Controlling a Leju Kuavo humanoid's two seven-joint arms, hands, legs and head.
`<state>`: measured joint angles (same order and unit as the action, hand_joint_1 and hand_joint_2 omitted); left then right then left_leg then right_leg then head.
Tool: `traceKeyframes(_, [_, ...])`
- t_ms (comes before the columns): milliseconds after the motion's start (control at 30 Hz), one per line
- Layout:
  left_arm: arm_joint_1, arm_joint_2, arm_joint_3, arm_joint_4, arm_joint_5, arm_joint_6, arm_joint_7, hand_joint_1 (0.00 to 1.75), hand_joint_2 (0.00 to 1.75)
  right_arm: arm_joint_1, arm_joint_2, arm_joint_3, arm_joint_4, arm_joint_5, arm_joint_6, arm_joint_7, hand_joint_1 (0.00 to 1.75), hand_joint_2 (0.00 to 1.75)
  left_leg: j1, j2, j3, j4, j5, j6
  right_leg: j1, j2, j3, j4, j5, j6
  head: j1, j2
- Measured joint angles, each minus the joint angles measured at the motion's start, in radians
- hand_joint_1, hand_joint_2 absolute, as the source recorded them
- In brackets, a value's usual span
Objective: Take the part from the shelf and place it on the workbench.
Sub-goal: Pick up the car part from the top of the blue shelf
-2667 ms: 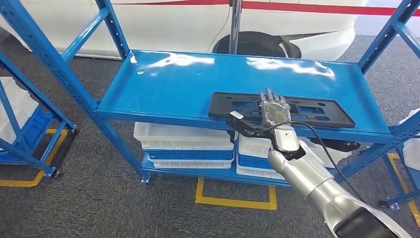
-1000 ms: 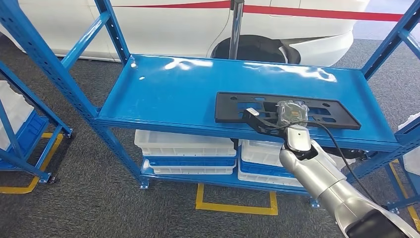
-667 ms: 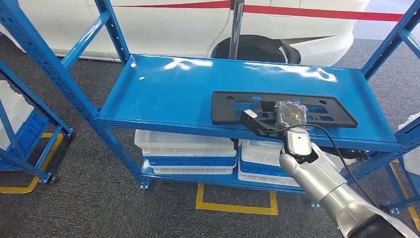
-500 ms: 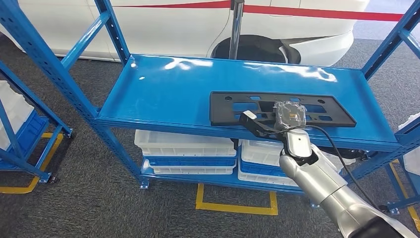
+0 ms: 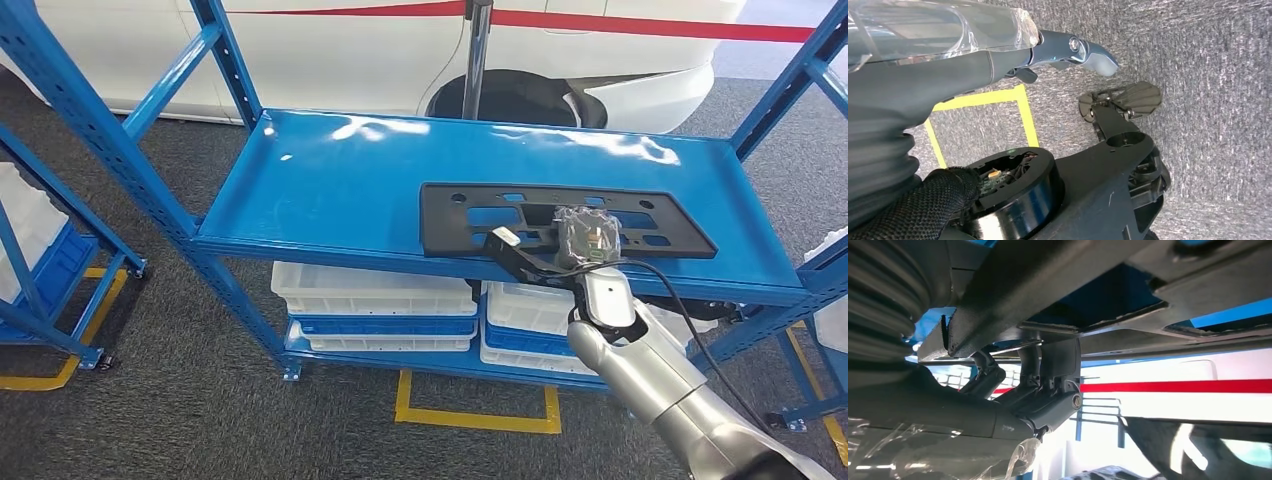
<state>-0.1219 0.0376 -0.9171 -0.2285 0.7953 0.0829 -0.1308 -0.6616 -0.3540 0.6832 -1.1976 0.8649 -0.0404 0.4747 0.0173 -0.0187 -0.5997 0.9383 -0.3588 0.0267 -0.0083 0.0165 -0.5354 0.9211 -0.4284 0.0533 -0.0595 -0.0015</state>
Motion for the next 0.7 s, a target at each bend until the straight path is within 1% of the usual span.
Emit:
traceKeyframes(167, [0.001,0.005,0.004,0.000,0.001,-0.006,0.005,0.00,1.75,0.025,0.000,0.000,-0.050,-0.006,-0.022,-0.033,1.75,1.75,-0.005,0.000,-0.001,0.003,-0.005,0.007,-0.007,0.000,0.001,-0.001,-0.001,0.004,0.000,0.000])
traceKeyframes(233, [0.002,0.007,0.006,0.000,0.001,-0.008,0.006,0.00,1.75,0.030,-0.001,-0.001,-0.070,-0.006,-0.023,-0.034,1.75,1.75,-0.007,0.000,0.001,0.000,-0.003,0.013,-0.009,0.000,0.002,-0.001,-0.001,0.008,0.000,0.000])
traceKeyframes(267, [0.002,0.008,0.006,0.000,0.001,-0.009,0.007,0.00,1.75,0.032,-0.002,-0.002,-0.079,-0.006,-0.023,-0.034,1.75,1.75,-0.005,0.001,0.004,-0.005,0.001,0.017,-0.010,-0.001,0.000,0.004,-0.007,0.011,0.000,0.000])
traceKeyframes(300, [0.002,0.008,0.007,0.000,0.001,-0.009,0.008,0.00,1.75,0.034,-0.003,-0.003,-0.087,-0.006,-0.024,-0.034,1.75,1.75,-0.003,0.003,0.008,-0.011,0.005,0.022,-0.011,-0.001,-0.007,0.024,-0.023,0.012,0.001,0.000])
traceKeyframes(333, [0.002,0.008,0.008,0.000,0.001,-0.010,0.009,0.00,1.75,0.035,-0.006,-0.005,-0.094,-0.005,-0.024,-0.034,1.75,1.75,0.000,0.005,0.011,-0.017,0.009,0.026,-0.011,-0.002,-0.023,0.065,-0.052,0.013,0.002,0.000])
traceKeyframes(367, [0.002,0.008,0.009,0.000,0.000,-0.010,0.009,0.00,1.75,0.037,-0.008,-0.007,-0.099,-0.005,-0.025,-0.034,1.75,1.75,0.001,0.006,0.013,-0.019,0.010,0.029,-0.012,-0.003,-0.049,0.127,-0.090,0.014,0.003,0.000])
traceKeyframes(400, [0.002,0.008,0.011,0.000,0.000,-0.010,0.010,0.00,1.75,0.040,-0.010,-0.008,-0.104,-0.003,-0.025,-0.033,1.75,1.75,0.002,0.007,0.013,-0.019,0.010,0.030,-0.013,-0.003,-0.081,0.202,-0.128,0.016,0.004,0.000])
traceKeyframes(433, [0.003,0.008,0.012,0.000,0.000,-0.011,0.011,0.00,1.75,0.044,-0.012,-0.008,-0.108,-0.001,-0.025,-0.033,1.75,1.75,0.002,0.007,0.013,-0.019,0.011,0.030,-0.015,-0.004,-0.109,0.267,-0.153,0.020,0.005,0.000])
traceKeyframes(467, [0.003,0.008,0.013,0.000,0.000,-0.011,0.011,0.00,1.75,0.050,-0.013,-0.008,-0.112,0.000,-0.024,-0.032,1.75,1.75,0.004,0.006,0.012,-0.019,0.011,0.029,-0.018,-0.004,-0.125,0.303,-0.160,0.024,0.005,0.000])
traceKeyframes(500, [0.004,0.008,0.014,0.000,0.000,-0.011,0.011,0.00,1.75,0.054,-0.015,-0.008,-0.116,0.002,-0.023,-0.031,1.75,1.75,0.006,0.006,0.012,-0.018,0.011,0.027,-0.022,-0.006,-0.120,0.299,-0.146,0.028,0.005,0.000])
traceKeyframes(533, [0.004,0.008,0.014,0.000,0.000,-0.011,0.011,0.00,1.75,0.056,-0.016,-0.008,-0.120,0.003,-0.023,-0.030,1.75,1.75,0.010,0.006,0.012,-0.016,0.011,0.023,-0.027,-0.007,-0.095,0.251,-0.114,0.034,0.005,0.000])
traceKeyframes(567, [0.003,0.008,0.015,0.000,0.000,-0.011,0.011,0.00,1.75,0.057,-0.018,-0.009,-0.124,0.004,-0.023,-0.030,1.75,1.75,0.012,0.005,0.010,-0.012,0.011,0.015,-0.035,-0.009,-0.054,0.176,-0.080,0.041,0.005,0.000])
traceKeyframes(600, [0.002,0.010,0.015,0.000,0.000,-0.011,0.011,0.00,1.75,0.056,-0.019,-0.010,-0.128,0.004,-0.023,-0.030,1.75,1.75,0.014,0.003,0.008,-0.007,0.010,0.006,-0.038,-0.007,-0.019,0.110,-0.052,0.046,0.006,0.000])
traceKeyframes(633, [0.001,0.012,0.015,0.000,-0.001,-0.011,0.011,0.00,1.75,0.056,-0.020,-0.011,-0.132,0.005,-0.022,-0.030,1.75,1.75,0.014,0.001,0.005,-0.002,0.010,-0.004,-0.040,-0.003,0.004,0.065,-0.033,0.046,0.006,0.000])
traceKeyframes(667, [0.001,0.013,0.015,0.000,-0.001,-0.011,0.012,0.00,1.75,0.057,-0.021,-0.012,-0.136,0.005,-0.022,-0.030,1.75,1.75,0.013,-0.001,0.001,0.004,0.011,-0.013,-0.040,0.002,0.012,0.046,-0.028,0.041,0.006,0.000])
traceKeyframes(700, [0.001,0.015,0.015,0.000,-0.002,-0.012,0.012,0.00,1.75,0.058,-0.021,-0.013,-0.139,0.005,-0.022,-0.029,1.75,1.75,0.013,-0.003,-0.004,0.006,0.014,-0.021,-0.037,0.007,0.004,0.051,-0.028,0.030,0.006,0.000])
